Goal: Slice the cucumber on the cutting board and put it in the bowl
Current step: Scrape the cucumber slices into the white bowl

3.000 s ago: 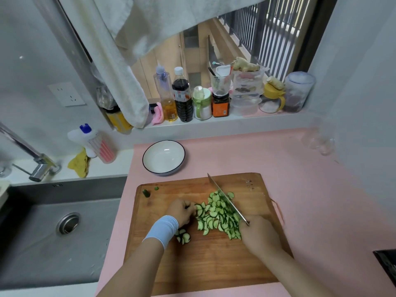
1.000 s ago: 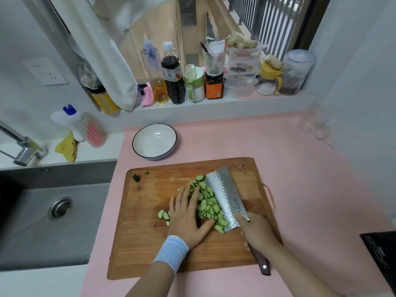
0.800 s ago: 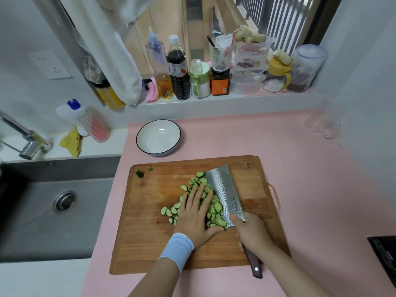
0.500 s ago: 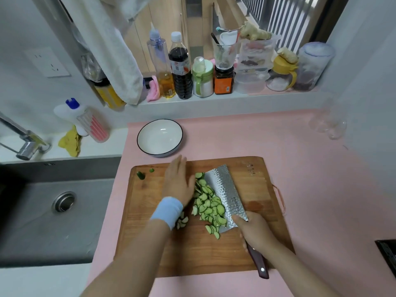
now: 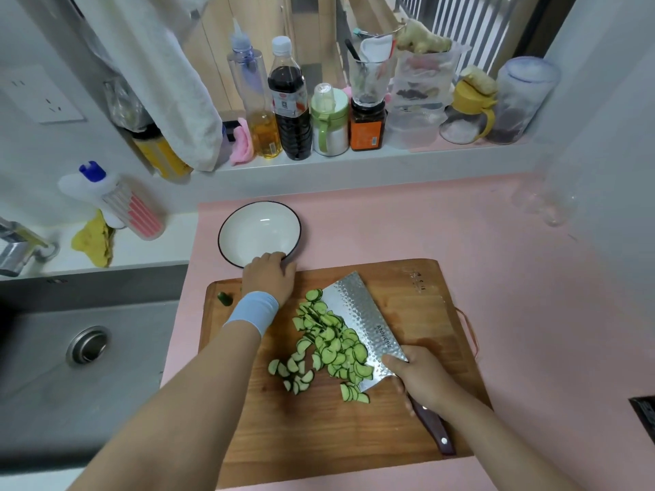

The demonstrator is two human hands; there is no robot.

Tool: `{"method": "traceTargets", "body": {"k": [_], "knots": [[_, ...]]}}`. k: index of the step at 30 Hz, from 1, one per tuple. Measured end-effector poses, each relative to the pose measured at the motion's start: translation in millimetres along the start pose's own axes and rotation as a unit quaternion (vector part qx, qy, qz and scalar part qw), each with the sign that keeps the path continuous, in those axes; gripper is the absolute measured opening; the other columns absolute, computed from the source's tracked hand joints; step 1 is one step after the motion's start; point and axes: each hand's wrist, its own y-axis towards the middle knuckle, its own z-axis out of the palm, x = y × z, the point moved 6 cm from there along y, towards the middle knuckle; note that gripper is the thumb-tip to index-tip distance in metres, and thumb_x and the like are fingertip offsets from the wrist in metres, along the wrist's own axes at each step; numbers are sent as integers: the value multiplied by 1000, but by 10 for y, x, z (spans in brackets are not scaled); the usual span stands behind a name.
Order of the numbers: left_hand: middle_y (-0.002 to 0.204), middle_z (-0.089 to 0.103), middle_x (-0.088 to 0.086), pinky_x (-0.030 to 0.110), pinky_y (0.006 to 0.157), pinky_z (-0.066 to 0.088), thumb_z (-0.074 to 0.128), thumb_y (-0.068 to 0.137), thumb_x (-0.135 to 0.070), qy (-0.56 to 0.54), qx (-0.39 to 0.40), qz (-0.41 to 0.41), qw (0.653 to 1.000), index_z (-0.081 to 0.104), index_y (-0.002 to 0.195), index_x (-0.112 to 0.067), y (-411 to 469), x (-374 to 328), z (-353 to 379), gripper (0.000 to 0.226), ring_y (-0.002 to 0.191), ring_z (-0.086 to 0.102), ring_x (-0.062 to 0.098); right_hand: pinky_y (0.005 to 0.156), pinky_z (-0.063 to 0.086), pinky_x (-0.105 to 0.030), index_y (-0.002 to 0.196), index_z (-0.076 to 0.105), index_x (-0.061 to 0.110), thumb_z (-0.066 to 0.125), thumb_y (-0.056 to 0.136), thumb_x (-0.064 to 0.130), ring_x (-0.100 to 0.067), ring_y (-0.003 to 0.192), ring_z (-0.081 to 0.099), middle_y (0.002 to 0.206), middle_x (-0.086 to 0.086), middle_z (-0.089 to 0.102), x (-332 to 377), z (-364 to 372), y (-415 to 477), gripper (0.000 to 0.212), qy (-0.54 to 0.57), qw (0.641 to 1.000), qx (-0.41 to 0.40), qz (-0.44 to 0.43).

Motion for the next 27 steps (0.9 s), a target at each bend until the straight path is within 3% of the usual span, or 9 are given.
{"method": "traceTargets", "body": {"k": [3,6,9,11,13,16,20,23,27], "knots": [[118,64,11,39,95,41,42,97,-38,-27,-9,4,1000,58,128,-13,-97,18,10,43,108,55,33,39,40,-27,93,60,4,53,104,26,-22,36,43,60,-10,52,14,-19,13,26,-9,1000,5,-2],[132,56,15,41,106,36,38,94,-41,-90,-57,38,994,53,134,-9,-301,-57,-38,54,121,47,33,38,39,-27,91,59,2,53,104,25,-22,35,43,58,-10,52,49,-49,9,27,-19,1000,6,-9],[151,36,5,43,115,25,44,88,-58,-183,-43,162,969,39,145,-25,-715,-419,-62,67,139,30,24,38,38,-26,82,56,6,54,103,24,-22,35,43,57,-10,52,66,-105,0,28,-27,1000,-5,-13],[156,28,-1,46,116,21,48,84,-70,-160,-1,268,950,32,148,-35,-1079,-716,52,75,144,23,21,39,37,-26,79,51,7,55,103,26,-22,35,44,57,-9,52,40,-149,-7,30,-39,999,-12,-11],[161,18,-5,48,119,16,46,83,-77,-99,35,323,941,29,151,-35,-1353,-861,287,82,148,12,18,39,37,-26,81,50,6,55,102,28,-22,35,45,57,-8,53,0,-210,-38,31,-46,999,-18,-6],[161,18,-7,46,120,14,40,86,-77,-58,40,290,955,30,151,-32,-1462,-815,478,79,149,13,17,38,36,-25,83,52,4,55,103,26,-23,34,44,57,-9,53,-59,-285,-126,31,-35,999,-28,3],[152,35,-8,38,116,27,43,87,-71,-93,29,251,963,41,145,-28,-1446,-788,417,72,138,32,15,37,36,-25,87,59,3,54,104,25,-22,34,42,57,-10,52,-149,-257,-250,28,24,999,-27,21],[146,43,-6,41,112,34,44,88,-68,-114,23,248,962,49,140,-24,-1475,-815,389,68,134,39,17,37,36,-24,93,59,2,53,104,24,-21,33,41,57,-9,51,-182,-123,-293,25,56,998,-20,31],[150,41,-6,35,117,25,39,95,-58,-182,5,223,958,46,144,-23,-1467,-856,228,61,137,34,14,40,37,-24,97,59,0,56,103,27,-20,37,42,60,-8,52,-187,-47,-353,29,102,993,-13,50]]}}
